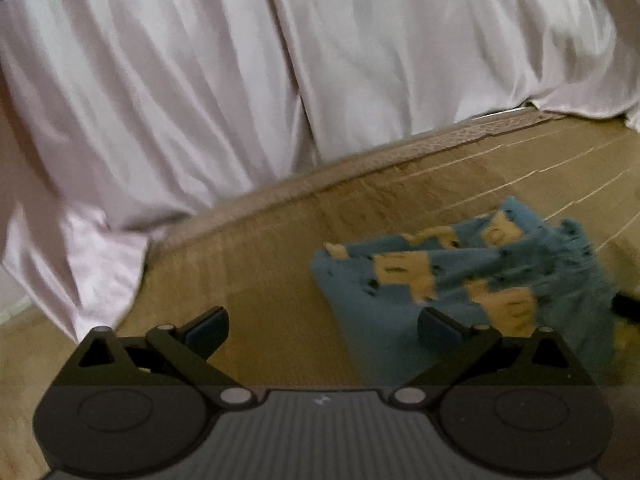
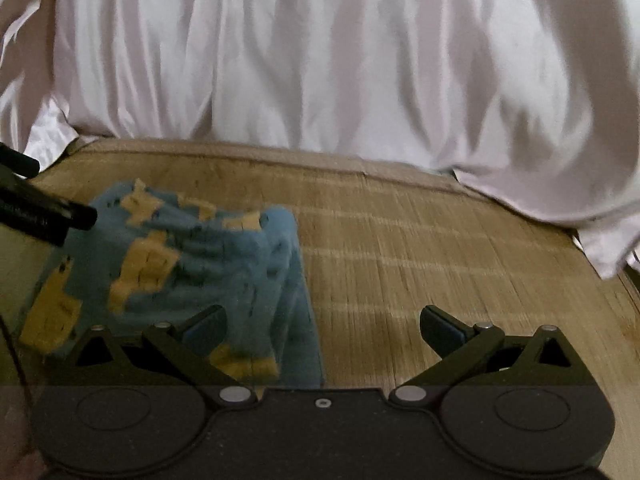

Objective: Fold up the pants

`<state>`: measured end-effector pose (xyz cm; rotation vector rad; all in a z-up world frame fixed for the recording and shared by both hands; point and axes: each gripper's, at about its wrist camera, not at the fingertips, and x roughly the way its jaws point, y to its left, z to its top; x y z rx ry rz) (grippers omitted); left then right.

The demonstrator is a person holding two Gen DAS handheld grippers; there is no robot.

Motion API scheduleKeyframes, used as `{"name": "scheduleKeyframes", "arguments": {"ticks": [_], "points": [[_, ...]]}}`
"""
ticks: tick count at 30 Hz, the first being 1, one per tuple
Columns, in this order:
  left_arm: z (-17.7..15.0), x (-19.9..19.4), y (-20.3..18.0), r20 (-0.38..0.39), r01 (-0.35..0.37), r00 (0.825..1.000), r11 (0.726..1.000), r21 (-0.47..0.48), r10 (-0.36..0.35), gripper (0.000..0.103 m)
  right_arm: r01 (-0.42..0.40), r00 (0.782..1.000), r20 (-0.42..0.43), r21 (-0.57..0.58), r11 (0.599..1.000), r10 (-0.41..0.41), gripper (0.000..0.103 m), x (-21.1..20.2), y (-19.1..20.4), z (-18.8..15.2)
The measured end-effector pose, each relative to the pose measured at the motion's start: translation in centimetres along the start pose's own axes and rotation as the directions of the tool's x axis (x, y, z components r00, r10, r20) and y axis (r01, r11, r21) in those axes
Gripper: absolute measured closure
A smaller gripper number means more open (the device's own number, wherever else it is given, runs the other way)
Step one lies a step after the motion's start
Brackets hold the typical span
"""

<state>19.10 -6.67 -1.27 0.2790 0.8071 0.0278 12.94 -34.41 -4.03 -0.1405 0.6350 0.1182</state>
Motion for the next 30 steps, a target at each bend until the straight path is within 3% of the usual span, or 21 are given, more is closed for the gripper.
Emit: {"name": "scheduleKeyframes", "arguments": {"ticks": [17,25,28,30], "points": [[-2.9,-3.3,0.8,-0.146,0.0,0.989,0.992,-0.124,-0.018,0.0,-0.03,0.999,-0.035,0.022,0.999,0.031,0.001,-2.5,1.0,0.2],[-4.3,-3.4,1.0,-0.108,0.191,0.97,0.959,-0.21,-0.217,0.0,-0.118,0.993,-0.007,0.084,0.99,0.119,0.001,-1.5,-0.3,-0.8],[-4.7,-2.5,0.9,-0.125,0.253,0.95,0.942,-0.221,-0.285,0.0,-0.203,0.979,0.007,0.146,0.968,0.204,0.001,-0.4,-1.8,-1.0],[-4.9,-2.0,1.3,-0.117,0.301,0.935,0.923,-0.24,-0.335,0.003,-0.284,0.958,0.029,0.227,0.931,0.285,0.001,0.8,-3.3,-0.8]]}}
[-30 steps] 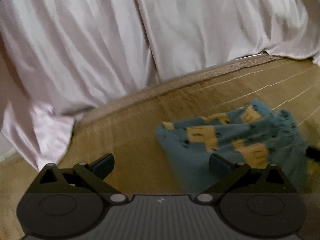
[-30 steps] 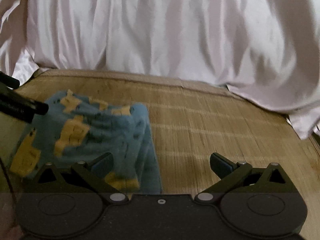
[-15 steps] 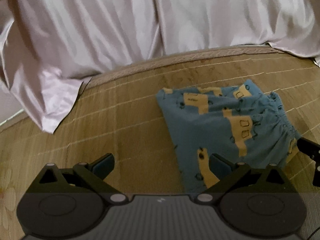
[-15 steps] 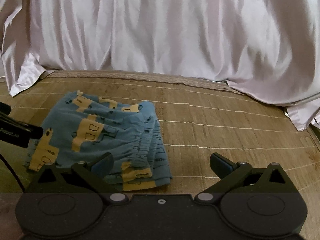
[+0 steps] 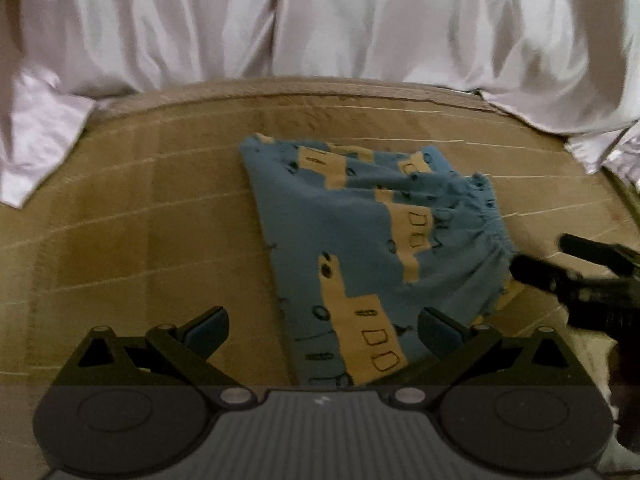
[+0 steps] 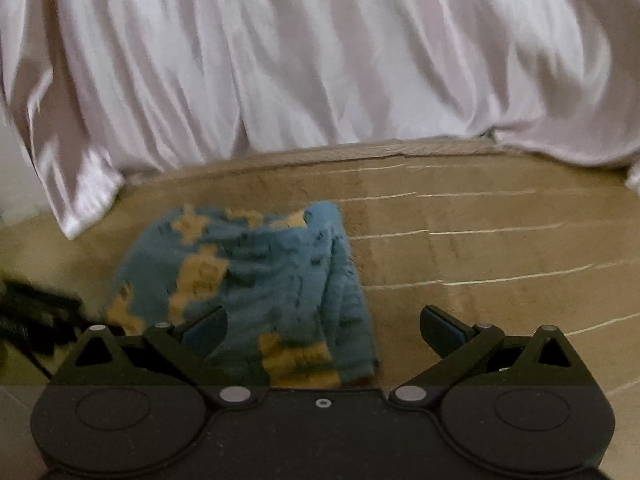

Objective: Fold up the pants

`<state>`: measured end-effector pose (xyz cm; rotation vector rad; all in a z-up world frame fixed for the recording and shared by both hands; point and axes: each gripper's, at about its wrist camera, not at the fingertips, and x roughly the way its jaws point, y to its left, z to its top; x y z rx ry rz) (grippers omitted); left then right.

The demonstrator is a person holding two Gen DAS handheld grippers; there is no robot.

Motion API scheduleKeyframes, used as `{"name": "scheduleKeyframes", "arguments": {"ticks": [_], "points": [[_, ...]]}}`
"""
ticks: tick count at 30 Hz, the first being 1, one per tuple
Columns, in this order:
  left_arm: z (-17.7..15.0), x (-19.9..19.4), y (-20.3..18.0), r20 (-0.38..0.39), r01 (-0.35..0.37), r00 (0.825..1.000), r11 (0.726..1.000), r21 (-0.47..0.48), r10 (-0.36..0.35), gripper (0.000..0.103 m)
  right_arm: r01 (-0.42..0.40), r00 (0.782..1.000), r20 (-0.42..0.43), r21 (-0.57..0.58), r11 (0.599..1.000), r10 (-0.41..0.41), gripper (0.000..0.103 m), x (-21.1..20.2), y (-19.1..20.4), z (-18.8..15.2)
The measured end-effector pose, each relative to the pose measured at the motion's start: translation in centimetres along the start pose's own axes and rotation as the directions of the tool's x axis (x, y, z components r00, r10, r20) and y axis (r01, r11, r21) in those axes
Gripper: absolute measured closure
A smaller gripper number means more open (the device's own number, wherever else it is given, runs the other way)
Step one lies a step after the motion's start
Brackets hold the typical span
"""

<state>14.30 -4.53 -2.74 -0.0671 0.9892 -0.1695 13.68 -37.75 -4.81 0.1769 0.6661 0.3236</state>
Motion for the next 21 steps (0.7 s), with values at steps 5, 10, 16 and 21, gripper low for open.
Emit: {"name": "scheduleKeyframes", "arguments": {"ticks": [5,10,16,21], "points": [[0.2,1.3,2.1,-0.05,0.112,0.992,0.987,-0.111,-0.118,0.01,-0.144,0.989,-0.016,0.114,0.983,0.147,0.01,3.9,-3.1,3.8],[0.7,1.5,3.2,-0.034,0.225,0.972,0.966,-0.124,-0.231,0.013,-0.161,0.977,-0.145,-0.027,0.987,0.155,0.026,8.9,-2.3,7.1],[1.0,1.9,4.2,-0.04,0.22,0.973,0.964,-0.15,-0.229,0.036,-0.169,0.968,-0.205,-0.097,0.981,0.147,0.055,11.3,-1.3,7.0],[1.3,2.4,4.4,-0.066,0.248,0.962,0.948,-0.199,-0.265,0.065,-0.156,0.975,-0.158,0.011,0.988,0.156,0.064,10.0,-1.3,5.4]]}}
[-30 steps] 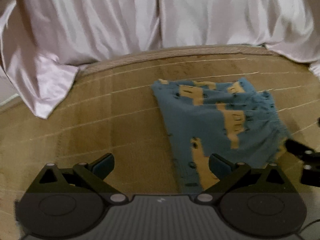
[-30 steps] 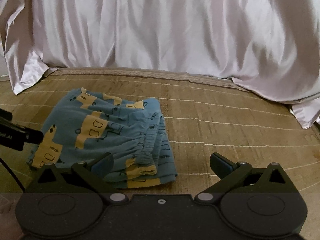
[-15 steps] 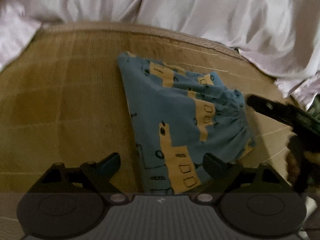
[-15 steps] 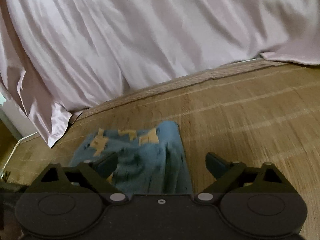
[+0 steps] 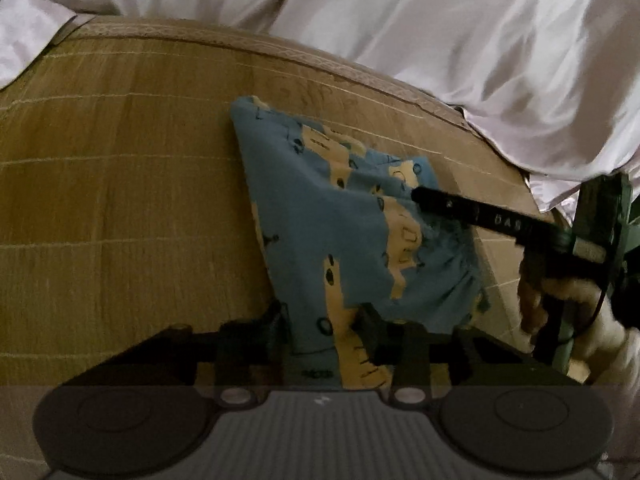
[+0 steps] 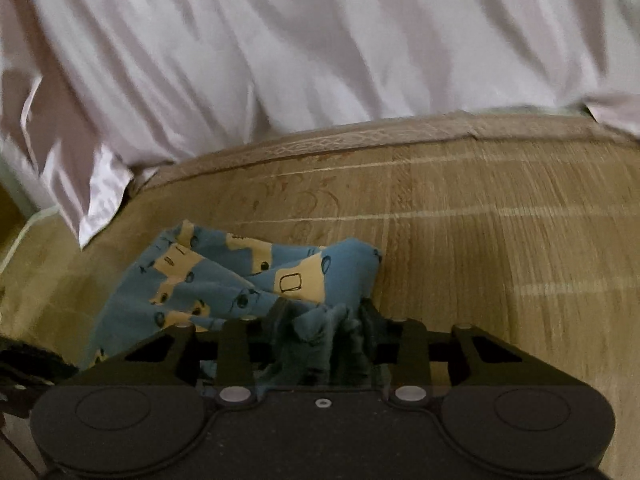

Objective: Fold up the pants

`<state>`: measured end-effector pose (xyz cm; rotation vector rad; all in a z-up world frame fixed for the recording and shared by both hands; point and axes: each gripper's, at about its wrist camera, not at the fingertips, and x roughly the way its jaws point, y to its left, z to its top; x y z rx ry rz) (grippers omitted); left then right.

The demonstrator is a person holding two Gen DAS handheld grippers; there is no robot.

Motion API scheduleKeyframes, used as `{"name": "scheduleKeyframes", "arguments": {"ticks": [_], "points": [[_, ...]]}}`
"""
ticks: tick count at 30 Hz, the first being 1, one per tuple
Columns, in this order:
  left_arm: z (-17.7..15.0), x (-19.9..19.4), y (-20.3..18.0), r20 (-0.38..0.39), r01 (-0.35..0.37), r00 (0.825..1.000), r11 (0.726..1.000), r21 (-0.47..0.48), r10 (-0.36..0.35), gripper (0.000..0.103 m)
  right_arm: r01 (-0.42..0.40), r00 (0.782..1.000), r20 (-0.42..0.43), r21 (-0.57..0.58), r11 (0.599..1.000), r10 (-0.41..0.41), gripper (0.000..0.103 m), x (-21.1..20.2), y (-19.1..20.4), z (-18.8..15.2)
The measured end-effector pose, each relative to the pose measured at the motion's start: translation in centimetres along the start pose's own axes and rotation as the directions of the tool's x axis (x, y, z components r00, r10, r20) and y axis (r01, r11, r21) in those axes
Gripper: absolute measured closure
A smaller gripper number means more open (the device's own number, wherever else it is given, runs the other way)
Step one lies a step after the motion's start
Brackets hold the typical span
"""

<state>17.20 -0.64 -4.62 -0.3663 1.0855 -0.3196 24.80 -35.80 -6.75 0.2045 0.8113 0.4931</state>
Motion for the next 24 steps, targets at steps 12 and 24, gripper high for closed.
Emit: {"name": "scheduleKeyframes", "arguments": {"ticks": [12,24], "points": [[2.3,-0.1,-4.2,-0.058,-0.019,0.998,0.966,0.256,0.035,0.085,0.028,0.989,0.15,-0.103,0.994,-0.012,0.088,-4.5,2.7,0.1],[10.5,-0.7,-4.3,0.168,-0.111,0.983,0.97,0.215,0.075,0.084,0.037,0.951,0.306,-0.221,0.975,0.034,0.088,-2.6,4.1,11.2]]}}
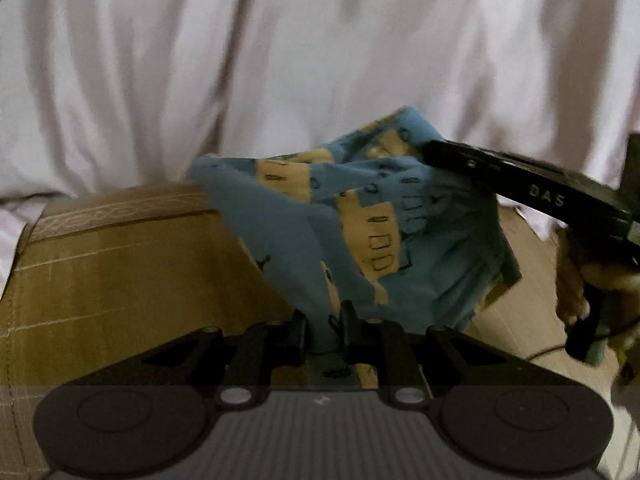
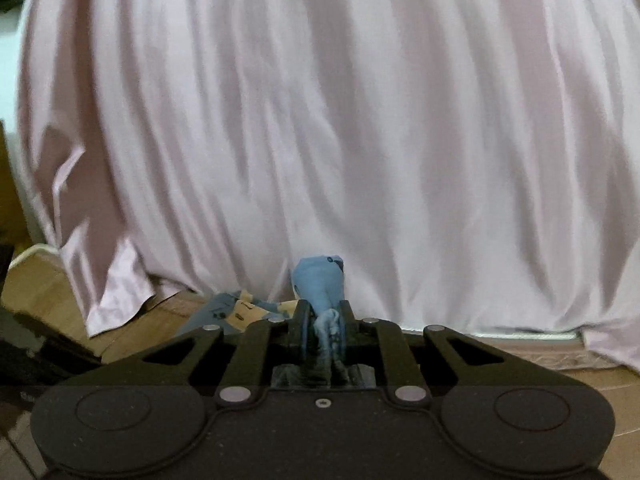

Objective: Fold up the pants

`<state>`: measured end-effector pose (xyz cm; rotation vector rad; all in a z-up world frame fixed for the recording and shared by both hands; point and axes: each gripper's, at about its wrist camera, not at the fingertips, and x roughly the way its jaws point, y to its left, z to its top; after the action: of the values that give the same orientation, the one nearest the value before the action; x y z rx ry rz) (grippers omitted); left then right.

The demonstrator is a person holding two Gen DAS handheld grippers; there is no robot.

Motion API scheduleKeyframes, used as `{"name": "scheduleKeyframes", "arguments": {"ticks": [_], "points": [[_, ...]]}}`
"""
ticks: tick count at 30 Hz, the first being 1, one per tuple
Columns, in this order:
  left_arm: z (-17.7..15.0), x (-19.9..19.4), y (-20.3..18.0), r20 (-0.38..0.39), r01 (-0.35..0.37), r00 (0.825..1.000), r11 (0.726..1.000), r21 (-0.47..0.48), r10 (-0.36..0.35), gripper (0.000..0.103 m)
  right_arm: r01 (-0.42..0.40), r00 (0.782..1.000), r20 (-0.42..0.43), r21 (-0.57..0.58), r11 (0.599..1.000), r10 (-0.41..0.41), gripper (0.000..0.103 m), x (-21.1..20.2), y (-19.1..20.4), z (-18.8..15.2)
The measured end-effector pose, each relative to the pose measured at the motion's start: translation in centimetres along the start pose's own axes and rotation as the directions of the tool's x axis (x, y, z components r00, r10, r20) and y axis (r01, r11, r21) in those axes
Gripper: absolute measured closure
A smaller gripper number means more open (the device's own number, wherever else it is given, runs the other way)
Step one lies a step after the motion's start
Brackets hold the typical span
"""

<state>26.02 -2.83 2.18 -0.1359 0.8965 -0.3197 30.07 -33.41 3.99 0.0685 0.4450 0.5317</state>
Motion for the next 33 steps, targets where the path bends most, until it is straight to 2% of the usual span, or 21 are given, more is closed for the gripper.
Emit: {"name": "scheduleKeyframes", "arguments": {"ticks": [2,3,5,6,7,8,9,10,12,14,16,19,22,26,33], "points": [[-0.2,1.6,1.1,-0.001,-0.07,0.998,0.997,-0.044,0.07,0.08,0.026,0.998,-0.054,0.01,1.0,-0.026,0.083,2.9,-0.7,-1.3],[-0.4,2.6,1.7,-0.019,-0.113,0.994,0.992,-0.059,0.112,0.077,0.048,0.993,-0.107,0.002,0.999,-0.047,0.082,4.5,-1.1,-2.1],[-1.0,4.2,2.6,-0.072,-0.177,0.982,0.982,-0.066,0.172,0.075,0.09,0.972,-0.216,-0.016,0.996,-0.092,0.078,7.0,-1.8,-3.9],[-1.3,4.8,3.0,-0.093,-0.198,0.977,0.978,-0.067,0.192,0.068,0.113,0.965,-0.235,-0.03,0.993,-0.117,0.076,7.4,-2.0,-4.6],[-1.5,4.8,3.5,-0.1,-0.203,0.976,0.976,-0.074,0.196,0.054,0.12,0.965,-0.229,-0.041,0.992,-0.126,0.072,7.2,-2.3,-4.9],[-1.7,4.4,3.9,-0.091,-0.214,0.974,0.973,-0.086,0.207,0.046,0.114,0.969,-0.217,-0.039,0.993,-0.12,0.061,6.7,-2.5,-5.0],[-1.7,3.8,4.2,-0.076,-0.232,0.971,0.968,-0.094,0.225,0.034,0.114,0.972,-0.203,-0.026,0.993,-0.116,0.055,6.1,-2.7,-4.8],[-1.9,3.2,4.2,-0.057,-0.254,0.967,0.962,-0.1,0.249,0.03,0.116,0.975,-0.187,-0.016,0.993,-0.117,0.045,5.4,-2.8,-4.6],[-1.8,2.4,4.1,-0.038,-0.272,0.962,0.957,-0.102,0.269,0.03,0.116,0.982,-0.149,-0.012,0.993,-0.116,0.041,4.0,-2.5,-3.9],[-1.5,1.4,3.5,-0.031,-0.271,0.963,0.956,-0.115,0.269,0.024,0.122,0.986,-0.112,-0.031,0.992,-0.124,0.026,2.4,-1.6,-3.3],[-1.3,0.2,2.6,-0.003,-0.273,0.961,0.954,-0.124,0.275,0.012,0.13,0.989,-0.067,-0.049,0.99,-0.133,0.018,0.6,-0.3,-3.0],[-1.3,-1.9,0.2,0.078,-0.286,0.953,0.955,-0.082,0.292,0.004,0.138,0.99,-0.026,-0.068,0.988,-0.14,0.007,-1.9,1.1,-2.8],[-2.0,-4.1,-2.2,0.154,-0.31,0.938,0.95,-0.032,0.311,0.001,0.162,0.987,0.007,-0.074,0.984,-0.162,0.003,-4.9,2.5,-3.1],[-3.4,-6.5,-4.6,0.23,-0.317,0.923,0.948,0.0,0.309,0.0,0.173,0.985,0.045,-0.081,0.982,-0.169,0.001,-8.3,4.6,-3.9],[-6.6,-9.5,-5.8,0.273,-0.304,0.915,0.953,-0.018,0.297,0.0,0.235,0.969,0.09,-0.062,0.97,-0.229,0.001,-13.3,7.2,-6.7]]}}
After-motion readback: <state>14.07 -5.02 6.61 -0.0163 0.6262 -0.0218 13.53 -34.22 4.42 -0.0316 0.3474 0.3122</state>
